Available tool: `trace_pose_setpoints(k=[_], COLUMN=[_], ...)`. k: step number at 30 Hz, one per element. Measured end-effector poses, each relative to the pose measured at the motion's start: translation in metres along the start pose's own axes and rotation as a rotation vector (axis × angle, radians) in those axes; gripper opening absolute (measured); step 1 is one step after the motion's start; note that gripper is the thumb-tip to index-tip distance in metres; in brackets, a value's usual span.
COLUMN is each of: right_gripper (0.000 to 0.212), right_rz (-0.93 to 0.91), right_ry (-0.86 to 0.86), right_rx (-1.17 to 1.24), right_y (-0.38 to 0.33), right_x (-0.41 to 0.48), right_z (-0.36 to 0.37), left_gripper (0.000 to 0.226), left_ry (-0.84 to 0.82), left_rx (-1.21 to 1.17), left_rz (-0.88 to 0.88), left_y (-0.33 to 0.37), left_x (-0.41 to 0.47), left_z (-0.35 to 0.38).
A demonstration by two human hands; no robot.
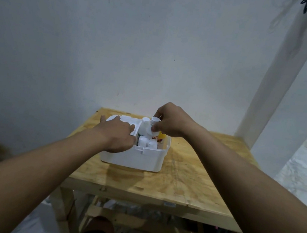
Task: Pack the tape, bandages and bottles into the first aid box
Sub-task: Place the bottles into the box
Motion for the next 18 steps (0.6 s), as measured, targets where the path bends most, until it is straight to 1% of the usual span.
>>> trace_pose_setpoints(k=[7, 11, 18], right_gripper=[0.021, 0.020, 0.018], right_rz=[0.019, -0.001, 0.012], right_ry=[-0.057, -0.082, -0.102], right_rx=[-0.056, -0.094, -0.092], right_y=[0.007, 0.009, 0.007], right_x=[0.005, 0.006, 0.010], right_z=[0.005, 0.009, 0.011], left_gripper=[0.059, 0.058, 0.059], left_ry=[-0.010, -0.008, -0.002], left_rx=[0.005, 0.020, 0.024], left_rz=[0.014, 0.025, 0.023], left_y=[0.000, 0.000, -0.002], left_x=[-0.001, 0.000, 0.002], left_z=[-0.002, -0.002, 0.000])
Point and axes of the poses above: each hand's wrist, its own x-axis towards the middle knuckle, its own z-axis out of the palm, y = z × x, the point moved 1 cm from there along x, towards the middle knuckle, and after that the axes turned 13 degrees about x, right-handed, at the moved point
